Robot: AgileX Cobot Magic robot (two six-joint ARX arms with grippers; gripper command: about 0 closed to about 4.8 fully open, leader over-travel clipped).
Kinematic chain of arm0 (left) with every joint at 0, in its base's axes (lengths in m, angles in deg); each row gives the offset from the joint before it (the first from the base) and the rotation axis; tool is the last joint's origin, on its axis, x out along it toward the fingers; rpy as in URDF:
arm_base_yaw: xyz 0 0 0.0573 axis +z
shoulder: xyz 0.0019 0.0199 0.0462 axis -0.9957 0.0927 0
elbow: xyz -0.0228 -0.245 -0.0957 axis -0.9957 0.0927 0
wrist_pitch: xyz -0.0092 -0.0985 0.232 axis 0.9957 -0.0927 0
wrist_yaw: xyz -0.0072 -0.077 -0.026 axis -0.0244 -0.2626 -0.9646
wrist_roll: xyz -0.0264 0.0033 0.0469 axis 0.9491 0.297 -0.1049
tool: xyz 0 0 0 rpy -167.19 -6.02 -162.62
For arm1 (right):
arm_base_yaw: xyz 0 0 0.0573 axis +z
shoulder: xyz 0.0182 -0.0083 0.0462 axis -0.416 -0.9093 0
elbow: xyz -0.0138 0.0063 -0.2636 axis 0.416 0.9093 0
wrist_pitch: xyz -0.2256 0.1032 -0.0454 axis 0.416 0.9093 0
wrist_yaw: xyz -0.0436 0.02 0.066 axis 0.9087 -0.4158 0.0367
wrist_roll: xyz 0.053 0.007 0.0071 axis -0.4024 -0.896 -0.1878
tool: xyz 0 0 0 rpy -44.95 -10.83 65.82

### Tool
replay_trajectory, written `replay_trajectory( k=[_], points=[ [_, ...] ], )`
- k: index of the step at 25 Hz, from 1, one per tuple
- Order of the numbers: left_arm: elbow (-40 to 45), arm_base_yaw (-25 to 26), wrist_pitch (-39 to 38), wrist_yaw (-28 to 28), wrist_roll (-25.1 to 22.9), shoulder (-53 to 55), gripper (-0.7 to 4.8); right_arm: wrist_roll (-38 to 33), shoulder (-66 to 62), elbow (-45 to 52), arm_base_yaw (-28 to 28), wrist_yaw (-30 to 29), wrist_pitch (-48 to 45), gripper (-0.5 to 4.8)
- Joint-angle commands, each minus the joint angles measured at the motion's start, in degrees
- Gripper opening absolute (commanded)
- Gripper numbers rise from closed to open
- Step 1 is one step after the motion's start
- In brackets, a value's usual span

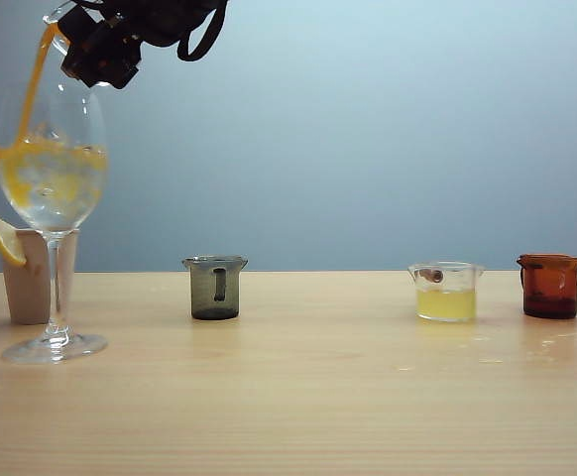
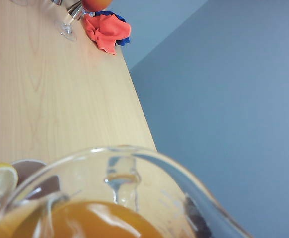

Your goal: Pick up the second measuring cup from the left, pour the orange juice inside into the goblet, and finally put the measuring cup back in its original place.

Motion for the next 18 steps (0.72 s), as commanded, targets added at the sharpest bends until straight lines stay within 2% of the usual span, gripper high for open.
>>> replay_trajectory(
  k=[1, 14, 18],
  points=[
    [-0.1, 0.1, 0.7, -0.1, 0.0, 0.0, -0.03, 1.3, 0.6, -0.4, 0.1, 0.1, -2.1, 1.56],
    [-0.1, 0.1, 0.7, -0.1, 0.0, 0.0, -0.03, 2.8, 0.6, -0.4, -0.9, 1.2, -2.1, 1.56],
    [-0.1, 0.1, 0.7, -0.1, 0.0, 0.0, -0.03, 6.0, 0.6, -0.4, -0.9, 1.3, -2.0, 1.56]
  ],
)
